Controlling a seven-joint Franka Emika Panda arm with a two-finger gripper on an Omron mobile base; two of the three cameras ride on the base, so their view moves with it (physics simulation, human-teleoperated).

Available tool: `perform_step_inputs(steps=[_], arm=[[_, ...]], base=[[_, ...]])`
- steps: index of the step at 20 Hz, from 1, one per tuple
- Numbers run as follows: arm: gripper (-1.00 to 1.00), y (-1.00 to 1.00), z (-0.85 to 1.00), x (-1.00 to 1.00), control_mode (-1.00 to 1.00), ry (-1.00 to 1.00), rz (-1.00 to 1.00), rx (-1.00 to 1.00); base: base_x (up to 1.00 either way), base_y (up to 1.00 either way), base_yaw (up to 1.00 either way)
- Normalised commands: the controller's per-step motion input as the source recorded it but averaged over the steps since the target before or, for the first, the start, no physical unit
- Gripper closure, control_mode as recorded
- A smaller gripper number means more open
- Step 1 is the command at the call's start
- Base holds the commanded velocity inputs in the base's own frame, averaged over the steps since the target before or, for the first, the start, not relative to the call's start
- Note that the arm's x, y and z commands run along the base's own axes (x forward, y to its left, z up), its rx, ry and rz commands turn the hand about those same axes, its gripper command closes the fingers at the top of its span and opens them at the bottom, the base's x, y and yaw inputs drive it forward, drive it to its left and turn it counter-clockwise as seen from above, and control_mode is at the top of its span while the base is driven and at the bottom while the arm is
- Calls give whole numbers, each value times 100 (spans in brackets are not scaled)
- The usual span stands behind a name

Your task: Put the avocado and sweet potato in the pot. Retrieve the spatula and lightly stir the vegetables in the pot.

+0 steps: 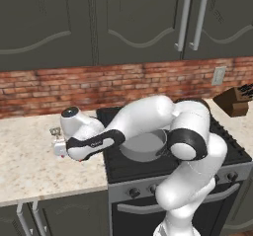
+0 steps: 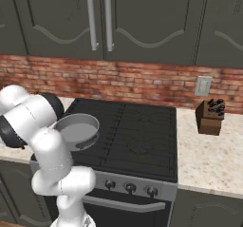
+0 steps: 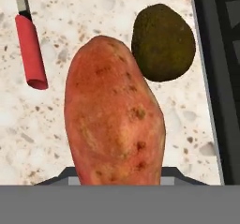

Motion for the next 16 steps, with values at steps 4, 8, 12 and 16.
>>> perform_step_inputs(steps=[4, 8, 12, 16], arm=[[100, -70, 86, -70, -100, -21, 0, 0], [100, -99, 81, -18, -100, -9, -1, -1], [100, -98, 84, 0, -100, 0, 0, -3], [100, -100, 49, 3, -100, 1, -4, 0]], base=[[0, 0, 0], [0, 0, 0], [0, 0, 0], [0, 0, 0]])
